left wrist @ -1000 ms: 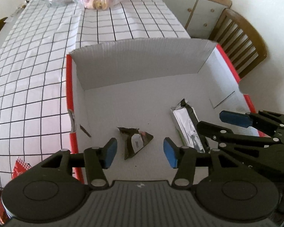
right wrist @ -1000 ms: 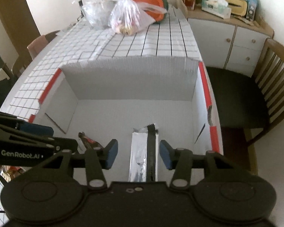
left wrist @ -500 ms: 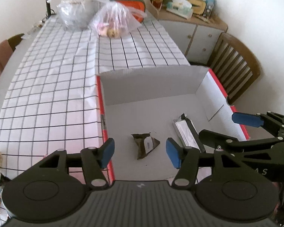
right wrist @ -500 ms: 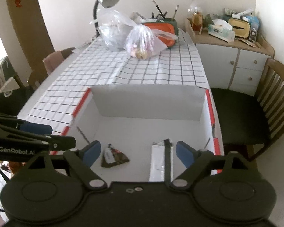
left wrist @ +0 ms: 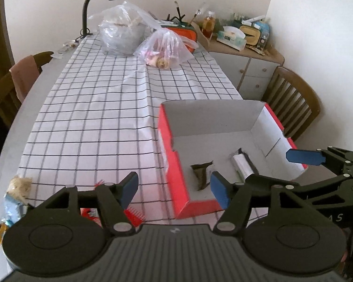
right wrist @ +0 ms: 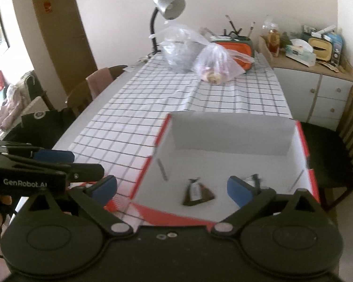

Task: Organize snacks
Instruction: 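Withdraw both tools from the box back toward the snack pile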

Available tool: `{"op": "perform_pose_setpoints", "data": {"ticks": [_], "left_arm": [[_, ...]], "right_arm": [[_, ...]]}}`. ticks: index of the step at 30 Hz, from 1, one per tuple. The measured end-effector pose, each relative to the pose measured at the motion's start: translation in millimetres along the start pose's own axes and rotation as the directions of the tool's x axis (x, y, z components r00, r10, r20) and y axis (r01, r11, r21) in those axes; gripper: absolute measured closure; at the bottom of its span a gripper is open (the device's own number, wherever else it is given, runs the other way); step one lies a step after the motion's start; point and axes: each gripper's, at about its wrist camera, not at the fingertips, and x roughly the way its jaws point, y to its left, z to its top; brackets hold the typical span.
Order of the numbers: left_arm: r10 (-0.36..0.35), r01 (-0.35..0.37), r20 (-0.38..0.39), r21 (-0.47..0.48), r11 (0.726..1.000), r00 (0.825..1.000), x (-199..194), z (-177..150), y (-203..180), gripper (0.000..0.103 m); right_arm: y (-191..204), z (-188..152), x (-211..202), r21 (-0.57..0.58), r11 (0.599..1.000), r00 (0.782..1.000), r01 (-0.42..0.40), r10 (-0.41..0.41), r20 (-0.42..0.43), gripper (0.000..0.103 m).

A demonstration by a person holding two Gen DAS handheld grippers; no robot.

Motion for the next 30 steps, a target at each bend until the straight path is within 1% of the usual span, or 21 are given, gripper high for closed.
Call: {"op": "perform_pose_setpoints", "data": {"ticks": [7,12,18,20,24,28,30], "left_arm": [[-0.011,0.011,-0.002,-0.012,1.000,1.000,-23.1,-19.6,43.8,0.034],[-0.007,0.007,-0.005,-0.018,1.000,1.000,-39.1,-32.2,75.4,0.031],[-0.010,0.009,-0.022,-0.042,0.999,1.000,-49.5,-47.6,119.0,0.024],[-0.004,0.003,-0.025,-0.053,0.999,1.000,-50.9,-53.1,135.6,0.019],[0.000,-0.004,-0.044,-0.084,0.996,0.999,-53.2,-63.2,170.3,0.018],[0.011,-0.018,-0.064,-0.107,0.994,0.998,-53.4,-72.8,206.3,0.009],[0.016,-0.025,-0.075,-0.119,0.993,0.997,-52.3,-75.8,222.4,0.008]], "right_arm": [[47.7,-9.6,4.1,0.002,1.000,1.000,-0.026,0.026,-0.014,0.000],[81.4,-15.3,9.1,0.005,0.999,0.999,-0.034,0.034,-0.021,0.000],[117.9,-26.2,19.8,0.012,0.999,0.998,-0.035,0.036,-0.045,0.000],[129.3,-30.3,25.2,0.015,0.999,0.998,-0.033,0.034,-0.056,0.000],[148.9,-38.7,35.0,0.029,0.999,0.997,-0.030,0.032,-0.075,0.000],[165.6,-46.8,46.9,0.036,0.999,0.995,-0.018,0.022,-0.094,0.000],[172.7,-51.7,53.7,0.049,0.999,0.994,-0.017,0.023,-0.110,0.000]]}}
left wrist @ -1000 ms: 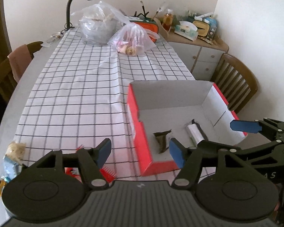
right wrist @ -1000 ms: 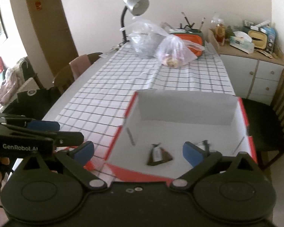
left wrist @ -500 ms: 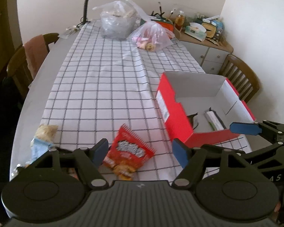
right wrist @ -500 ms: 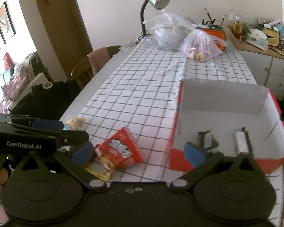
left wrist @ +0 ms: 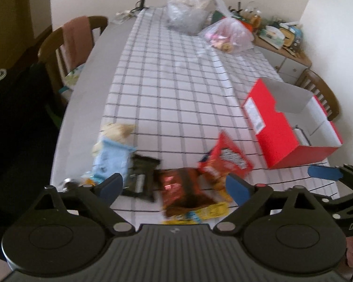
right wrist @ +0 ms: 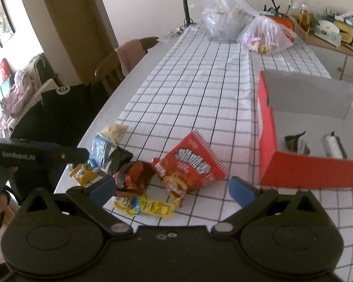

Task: Organize snacks
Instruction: 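Withdraw both tools from the box back toward the snack pile, then grasp the brown foil bag with the right tool while the left tool approaches the round silver candy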

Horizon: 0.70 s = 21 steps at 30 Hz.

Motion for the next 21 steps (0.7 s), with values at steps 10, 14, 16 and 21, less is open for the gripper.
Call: {"op": "perform_pose_setpoints", "data": {"ticks": [10,14,16,21], "left_arm": [[0.080,-0.084,-0.055,-0.058,0.995,0.995,13.4,-4.2,77.4,0.008],[0.095,-0.101,-0.083,-0.073,0.992,0.992,24.1,-2.9,98.0,0.008],[0.100,-0.109,-0.103,-0.096,0.989,0.990,30.6,-0.5,109.6,0.008],[0.120,-0.140,-0.142,-0.138,0.981,0.983,43.9,2.4,133.2,0.008]], "right_arm": [[34.3,-6.3,39.7,0.006,1.000,0.998,0.003,-0.003,-0.068,0.000],[45.2,-1.8,53.4,0.001,1.000,0.996,0.001,-0.001,-0.088,0.000],[49.3,2.1,60.4,0.002,1.000,0.995,0.003,-0.002,-0.098,0.000],[55.2,11.9,77.4,0.001,1.000,0.992,0.002,-0.002,-0.125,0.001]]}}
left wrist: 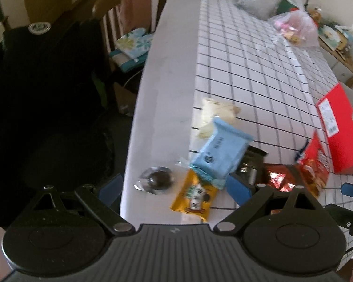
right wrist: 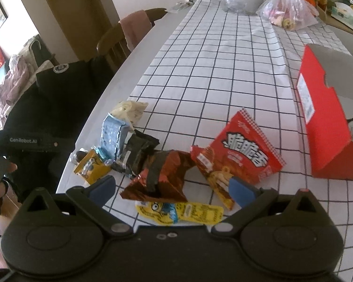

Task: Organize snacks
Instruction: 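Grasp the brown foil bag with the right tool while the left tool approaches the round silver candy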

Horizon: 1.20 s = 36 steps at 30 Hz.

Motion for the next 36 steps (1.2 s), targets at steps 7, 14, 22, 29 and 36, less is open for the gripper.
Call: {"op": "perform_pose_setpoints", "data": {"ticks": [7,14,22,29,36], "left_arm": [[0.015,-0.016,-0.024,-0.009,1.000,1.000,17.2,4.7,16.7,0.008],[0.008,-0.008,0.001,0.073,0.997,1.000,22.0,-8.2,17.3,0.024],[-0.033,0.032,0.000,0.203,0.979,0.999,24.7,-9.9,19.5,0.038],[-0.076,0.089,-0.054,0.304,0.949,0.996,38.2,-11.7,10.7,0.046],[-0.089,0.103,-0.060,0.283,0.954,0.994,43.0,1.5,23.3,0.055]], "right_arm": [[6.6,5.6,19.1,0.002,1.000,0.999,-0.001,0.001,-0.043,0.001],[7.6,1.4,27.7,0.005,1.000,0.997,-0.014,0.015,-0.075,0.004],[3.8,1.4,34.4,0.039,0.999,0.996,0.012,-0.009,-0.083,0.010],[7.4,1.6,40.6,0.043,0.999,0.996,0.012,-0.008,-0.093,0.016],[7.1,2.5,40.5,0.043,0.999,0.996,0.006,-0.002,-0.089,0.019]]}}
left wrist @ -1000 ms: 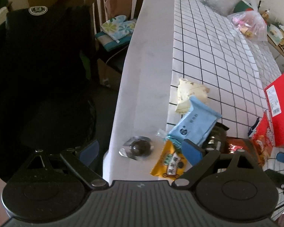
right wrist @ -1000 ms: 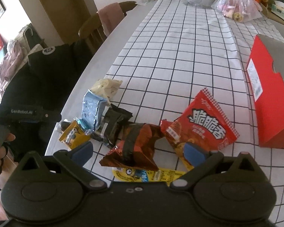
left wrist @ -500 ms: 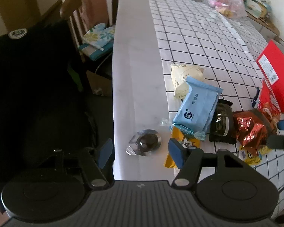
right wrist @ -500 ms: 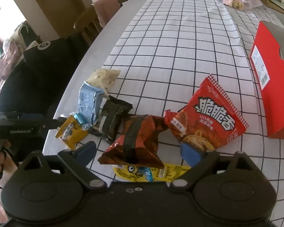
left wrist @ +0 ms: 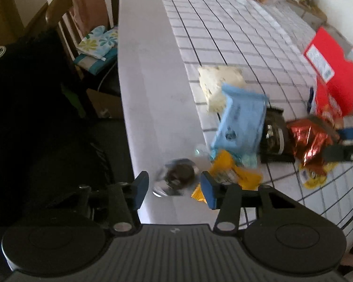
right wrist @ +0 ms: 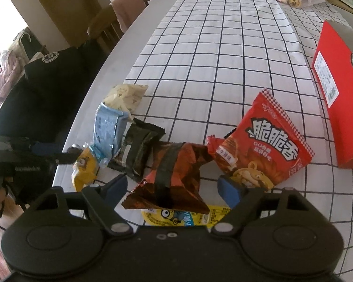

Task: Organize snacks
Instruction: 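Grasp the brown foil bag with the right tool while the left tool approaches the round silver candy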

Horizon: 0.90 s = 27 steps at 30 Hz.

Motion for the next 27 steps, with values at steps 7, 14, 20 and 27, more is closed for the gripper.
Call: {"op": "perform_pose_setpoints", "data": {"ticks": [7,14,20,27], "left_arm": [[0.014,-0.012,-0.015,0.079,0.997,1.000,-0.6,-3.3,-5.1,0.055],[0.036,-0.034,-0.011,0.120,0.992,0.999,7.2,-1.0,-17.3,0.055],[0.018,-0.016,-0.017,0.100,0.995,1.000,8.8,0.6,-13.1,0.058],[0.010,-0.010,-0.010,0.038,0.999,1.000,7.0,-2.3,-16.3,0.066]], "right_arm": [[1.4,-0.3,3.0,-0.002,1.000,1.000,-0.001,0.001,-0.005,0.019],[0.7,0.8,7.1,-0.004,1.000,1.000,0.005,-0.005,-0.011,0.019],[0.1,-0.1,12.7,-0.005,1.000,1.000,-0.001,0.000,-0.024,0.025],[0.0,-2.2,13.5,-0.005,1.000,1.000,-0.012,0.012,-0.018,0.041]]}}
